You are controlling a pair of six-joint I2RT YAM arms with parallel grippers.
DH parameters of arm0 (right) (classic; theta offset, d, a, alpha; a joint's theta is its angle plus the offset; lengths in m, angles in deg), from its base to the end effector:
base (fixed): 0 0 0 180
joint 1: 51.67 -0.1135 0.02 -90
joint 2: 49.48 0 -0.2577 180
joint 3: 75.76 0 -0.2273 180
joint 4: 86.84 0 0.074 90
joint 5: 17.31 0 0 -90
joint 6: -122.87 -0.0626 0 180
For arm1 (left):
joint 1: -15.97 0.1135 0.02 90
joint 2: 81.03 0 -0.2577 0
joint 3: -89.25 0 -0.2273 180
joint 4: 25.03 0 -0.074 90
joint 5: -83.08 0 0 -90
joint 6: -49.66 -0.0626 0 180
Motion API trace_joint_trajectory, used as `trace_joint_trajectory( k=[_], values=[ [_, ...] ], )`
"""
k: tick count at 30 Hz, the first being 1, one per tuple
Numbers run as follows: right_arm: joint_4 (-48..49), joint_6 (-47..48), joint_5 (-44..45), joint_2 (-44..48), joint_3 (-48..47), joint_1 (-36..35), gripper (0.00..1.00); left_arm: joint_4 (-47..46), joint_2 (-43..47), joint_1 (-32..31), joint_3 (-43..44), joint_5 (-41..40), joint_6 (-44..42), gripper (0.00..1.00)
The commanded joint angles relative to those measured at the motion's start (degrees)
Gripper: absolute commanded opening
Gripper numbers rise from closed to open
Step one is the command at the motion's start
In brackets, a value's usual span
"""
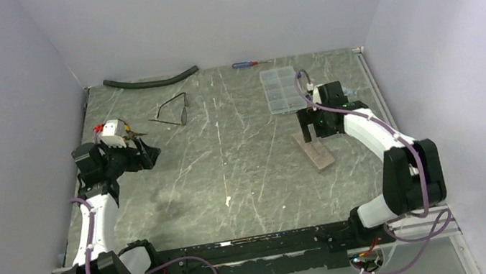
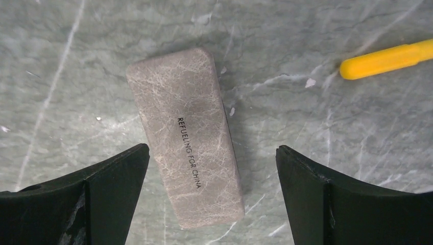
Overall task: Organize the sunglasses
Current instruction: Pick up the sunglasses case from the center of the board.
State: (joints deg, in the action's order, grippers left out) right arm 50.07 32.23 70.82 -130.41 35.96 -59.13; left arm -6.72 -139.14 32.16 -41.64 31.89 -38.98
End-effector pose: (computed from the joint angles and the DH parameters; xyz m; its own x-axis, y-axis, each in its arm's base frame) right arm 0.2754 0.0381 0.2053 -0.8211 -0.0963 -0.5626 -0.1388 0.9898 0.0333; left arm 0.2198 0.0230 0.2404 -0.4480 -0.1493 -0.8815 0.3070 0.9003 -0.3086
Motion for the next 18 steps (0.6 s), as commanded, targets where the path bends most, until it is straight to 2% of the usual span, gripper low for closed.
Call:
trace_joint_trajectory(
  k=[1, 11, 18],
  values=[
    [-5.33, 5.34, 3.18, -4.35, -3.83, -2.77, 1.00, 0.32, 0.19, -0.05, -0.26, 2.24, 1.03, 0.94],
    [-4.42, 5.54, 2.13, -10.38, -4.52, -5.64, 0.99, -0.15, 0.14, -0.10, -0.54, 1.70, 0.57, 0.94],
    [-3.38, 5.07, 3.03, -11.83, -4.04, -5.68, 0.81, -0.41, -0.10, -0.08, -0.38, 2.22, 0.52, 0.93]
  ],
)
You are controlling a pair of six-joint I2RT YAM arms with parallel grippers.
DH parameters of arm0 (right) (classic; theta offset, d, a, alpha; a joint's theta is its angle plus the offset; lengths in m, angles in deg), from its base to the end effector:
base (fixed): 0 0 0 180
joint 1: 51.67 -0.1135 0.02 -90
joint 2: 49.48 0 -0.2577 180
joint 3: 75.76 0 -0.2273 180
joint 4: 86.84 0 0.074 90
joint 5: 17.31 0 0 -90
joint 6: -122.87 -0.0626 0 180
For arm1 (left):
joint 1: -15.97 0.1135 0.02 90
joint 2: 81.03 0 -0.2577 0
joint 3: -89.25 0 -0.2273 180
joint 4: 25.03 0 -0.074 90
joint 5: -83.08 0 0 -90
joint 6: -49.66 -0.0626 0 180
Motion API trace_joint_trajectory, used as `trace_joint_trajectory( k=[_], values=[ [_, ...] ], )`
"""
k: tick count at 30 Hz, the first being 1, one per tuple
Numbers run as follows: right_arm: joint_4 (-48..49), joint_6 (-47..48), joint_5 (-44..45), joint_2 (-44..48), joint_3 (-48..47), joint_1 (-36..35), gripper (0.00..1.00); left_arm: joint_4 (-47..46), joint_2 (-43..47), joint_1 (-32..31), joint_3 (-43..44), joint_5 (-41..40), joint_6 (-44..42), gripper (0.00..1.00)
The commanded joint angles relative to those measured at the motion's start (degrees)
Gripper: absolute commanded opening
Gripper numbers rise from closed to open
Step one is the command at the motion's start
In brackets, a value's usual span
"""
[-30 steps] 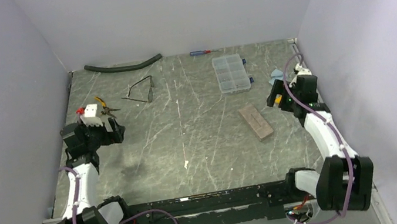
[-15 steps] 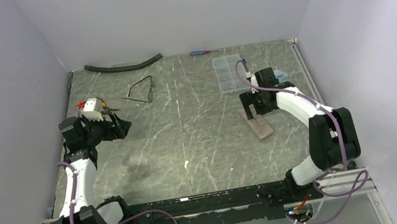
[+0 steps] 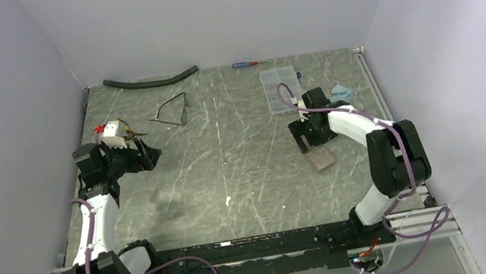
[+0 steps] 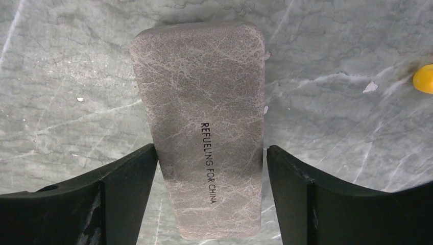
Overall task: Organize the sunglasses
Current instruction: Pick up the sunglasses case from the center of the board.
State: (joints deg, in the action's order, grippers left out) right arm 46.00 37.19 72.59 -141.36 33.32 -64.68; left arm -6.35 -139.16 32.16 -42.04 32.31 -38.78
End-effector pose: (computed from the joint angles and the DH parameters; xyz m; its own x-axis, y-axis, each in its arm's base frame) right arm 0.2841 0.0658 0.1630 -0.8846 -0.2817 -0.3717 -0.2932 0.9557 -0.0265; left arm 0.2187 0.0223 0.2375 -0.4609 -0.1558 -0.8737 0.3074 0.8955 -0.3218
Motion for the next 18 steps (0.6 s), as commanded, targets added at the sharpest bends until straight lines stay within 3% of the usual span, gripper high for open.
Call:
trace_joint_trajectory(
  k=[1, 6, 11, 13, 16, 18],
  values=[
    [0.93, 0.10, 1.32, -0.88, -1.38, -0.09, 0.79, -0.82, -0.10, -0.10, 0.04, 1.90, 0.34, 0.93],
    [1.19, 0.03, 2.72, -1.97, -1.47, -0.09, 0.77, -0.84, -0.10, -0.09, 0.14, 1.62, 0.29, 0.93],
    [0.79, 0.11, 0.68, -0.74, -2.24, -0.08, 0.46, -0.20, -0.14, -0.07, 0.99, 3.54, 0.18, 0.92],
    [-0.06, 0.97, -3.94, 0.49, -3.23, -0.08, 0.35, -0.85, -0.13, -0.10, 1.13, 5.20, 0.81, 0.91],
    [-1.27, 2.05, -12.41, 3.41, -5.97, -0.29, 0.23, -2.77, -0.44, -0.12, 1.35, 9.44, 2.93, 0.87],
    [-0.96, 2.65, -21.48, 6.24, -8.23, -0.49, 0.21, -3.74, -0.57, -0.58, 2.16, 13.94, 4.34, 0.85]
  ],
)
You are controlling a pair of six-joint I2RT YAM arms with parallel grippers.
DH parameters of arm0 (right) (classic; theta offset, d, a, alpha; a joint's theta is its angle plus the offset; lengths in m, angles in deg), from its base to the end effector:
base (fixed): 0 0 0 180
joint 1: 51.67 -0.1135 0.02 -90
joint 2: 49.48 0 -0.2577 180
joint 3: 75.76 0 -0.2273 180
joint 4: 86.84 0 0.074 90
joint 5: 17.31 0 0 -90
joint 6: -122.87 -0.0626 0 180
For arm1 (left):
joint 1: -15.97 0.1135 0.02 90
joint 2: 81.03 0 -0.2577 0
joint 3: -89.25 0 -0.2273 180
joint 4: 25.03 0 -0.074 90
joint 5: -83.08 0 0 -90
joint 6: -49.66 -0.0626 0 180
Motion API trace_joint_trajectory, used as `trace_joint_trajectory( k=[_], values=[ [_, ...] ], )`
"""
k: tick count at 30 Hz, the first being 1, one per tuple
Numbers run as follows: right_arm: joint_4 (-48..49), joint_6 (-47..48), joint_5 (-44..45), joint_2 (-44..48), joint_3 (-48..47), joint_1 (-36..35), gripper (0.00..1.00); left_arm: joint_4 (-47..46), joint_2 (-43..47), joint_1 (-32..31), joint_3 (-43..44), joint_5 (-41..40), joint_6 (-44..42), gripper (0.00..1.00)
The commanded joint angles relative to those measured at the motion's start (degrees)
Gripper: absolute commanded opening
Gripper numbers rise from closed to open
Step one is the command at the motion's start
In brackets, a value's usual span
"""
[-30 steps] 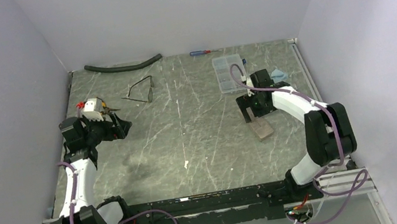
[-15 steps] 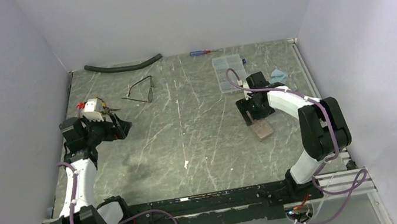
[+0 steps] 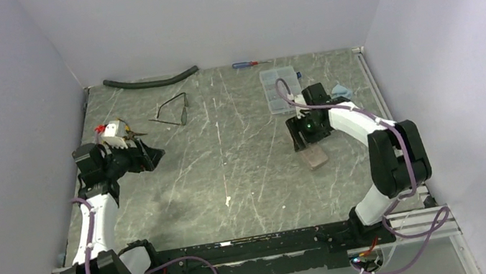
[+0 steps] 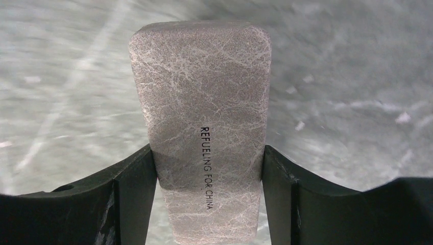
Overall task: Organize the sunglasses
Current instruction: Pick up the sunglasses case from the center of the board, then open the sunglasses case.
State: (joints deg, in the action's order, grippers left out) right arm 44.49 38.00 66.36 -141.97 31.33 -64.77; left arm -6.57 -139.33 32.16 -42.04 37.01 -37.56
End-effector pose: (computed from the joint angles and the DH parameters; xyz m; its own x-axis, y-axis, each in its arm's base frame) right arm 0.2866 0.0738 0.1683 -0.8773 -0.2954 -0.3782 -0.3449 0.9361 0.0689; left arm 0.2174 0.0179 0.2389 -0.4698 -0.1728 -0.8657 0.3648 0.8550 -0.3687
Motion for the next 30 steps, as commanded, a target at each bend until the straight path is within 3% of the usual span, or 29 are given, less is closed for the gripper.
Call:
trace_joint_trajectory(
  k=[1, 5, 8, 12, 19, 20, 21, 24, 30],
  values=[
    [1.52, 1.82, -20.42, 8.68, -7.29, -0.43, 0.21, -4.13, -0.49, -1.33, 3.10, 11.40, 3.59, 0.85],
    [17.06, -3.77, -40.75, 17.64, -7.06, -1.34, 0.21, -3.25, -0.49, -7.19, 9.28, 15.78, 5.09, 0.93],
    [34.60, -11.62, -46.20, 21.51, -4.40, -3.06, 0.21, -6.27, -0.28, -12.75, 13.08, 18.73, 9.37, 0.94],
    [48.18, -20.24, -48.91, 21.07, -6.13, -5.24, 0.20, -17.67, -2.52, -20.41, 17.86, 20.43, 17.73, 0.94],
    [56.90, -24.75, -56.09, 16.36, -13.69, -10.71, 0.18, -41.82, -12.54, -27.53, 26.20, 23.45, 37.95, 0.94],
    [56.74, -24.41, -56.04, 16.15, -14.71, -11.44, 0.06, -42.21, -12.98, -28.40, 27.15, 23.87, 37.02, 0.94],
    [55.84, -23.31, -55.50, 16.09, -15.40, -12.23, 0.02, -40.72, -13.43, -29.34, 28.37, 24.04, 34.95, 0.94],
    [53.25, -19.62, -54.63, 15.87, -16.74, -14.38, 0.01, -35.26, -14.90, -32.23, 30.96, 23.84, 29.04, 0.94],
    [52.98, -18.89, -54.87, 15.58, -17.30, -16.15, 0.02, -42.37, -16.09, -33.75, 31.99, 24.58, 32.36, 0.94]
  ],
)
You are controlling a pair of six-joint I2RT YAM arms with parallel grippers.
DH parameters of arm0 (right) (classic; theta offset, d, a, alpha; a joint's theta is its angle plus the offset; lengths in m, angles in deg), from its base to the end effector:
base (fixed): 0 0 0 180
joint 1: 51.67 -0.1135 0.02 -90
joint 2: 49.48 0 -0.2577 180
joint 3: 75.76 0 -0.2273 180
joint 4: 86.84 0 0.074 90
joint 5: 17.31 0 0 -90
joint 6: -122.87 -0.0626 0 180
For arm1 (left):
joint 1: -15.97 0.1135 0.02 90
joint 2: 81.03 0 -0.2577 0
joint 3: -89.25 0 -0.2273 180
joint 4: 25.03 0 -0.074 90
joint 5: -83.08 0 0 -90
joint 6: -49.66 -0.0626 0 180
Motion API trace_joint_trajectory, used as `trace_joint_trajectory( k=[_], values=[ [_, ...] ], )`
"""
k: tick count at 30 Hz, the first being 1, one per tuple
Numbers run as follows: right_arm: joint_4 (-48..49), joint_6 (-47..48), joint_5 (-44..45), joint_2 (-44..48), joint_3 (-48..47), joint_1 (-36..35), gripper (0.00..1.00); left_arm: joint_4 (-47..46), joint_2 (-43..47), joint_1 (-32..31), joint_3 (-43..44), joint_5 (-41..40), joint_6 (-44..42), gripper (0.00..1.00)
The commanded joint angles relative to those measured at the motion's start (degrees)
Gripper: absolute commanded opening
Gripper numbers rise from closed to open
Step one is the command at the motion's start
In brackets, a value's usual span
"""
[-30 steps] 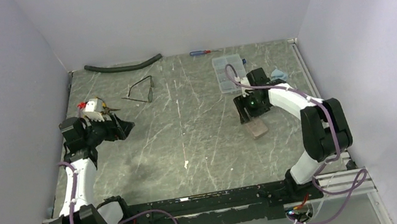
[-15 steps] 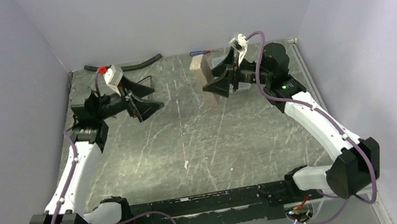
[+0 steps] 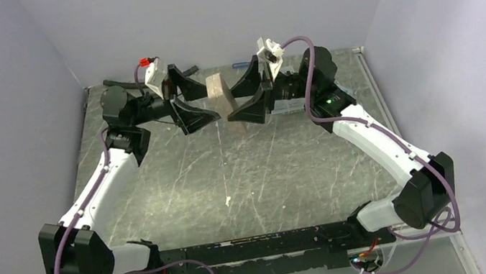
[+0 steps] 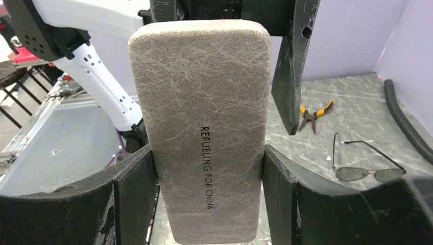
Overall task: Organize the sunglasses
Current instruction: Open the sunglasses case.
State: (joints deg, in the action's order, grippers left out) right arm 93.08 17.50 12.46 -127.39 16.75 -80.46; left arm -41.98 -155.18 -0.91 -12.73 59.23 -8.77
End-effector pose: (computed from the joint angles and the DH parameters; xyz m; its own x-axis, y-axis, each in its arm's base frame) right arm 0.2313 0.1891 0.4207 -0.1228 0.0827 -0.9890 -0.9924 0.0010 0.1233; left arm 0.2410 -0.1330 0.4120 -0.2000 -0.1605 -0.9666 0.9751 0.0641 -0.2124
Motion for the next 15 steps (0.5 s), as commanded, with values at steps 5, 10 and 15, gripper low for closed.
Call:
trace_joint_trajectory(
  k=[5, 10, 15],
  values=[
    [4.60, 1.77, -0.15, 0.77, -2.77, -0.71, 0.01, -9.05, 0.07, -2.55, 2.46, 5.43, 3.98, 0.94],
    [3.94, 2.36, 0.89, 0.50, -3.01, -0.80, 0.01, -11.10, 0.17, -3.21, 3.00, 7.62, 3.63, 0.94],
    [3.89, 2.81, 1.28, 0.70, -3.01, -1.27, 0.01, -8.99, 0.33, -3.42, 3.19, 3.72, 5.24, 0.86]
  ],
)
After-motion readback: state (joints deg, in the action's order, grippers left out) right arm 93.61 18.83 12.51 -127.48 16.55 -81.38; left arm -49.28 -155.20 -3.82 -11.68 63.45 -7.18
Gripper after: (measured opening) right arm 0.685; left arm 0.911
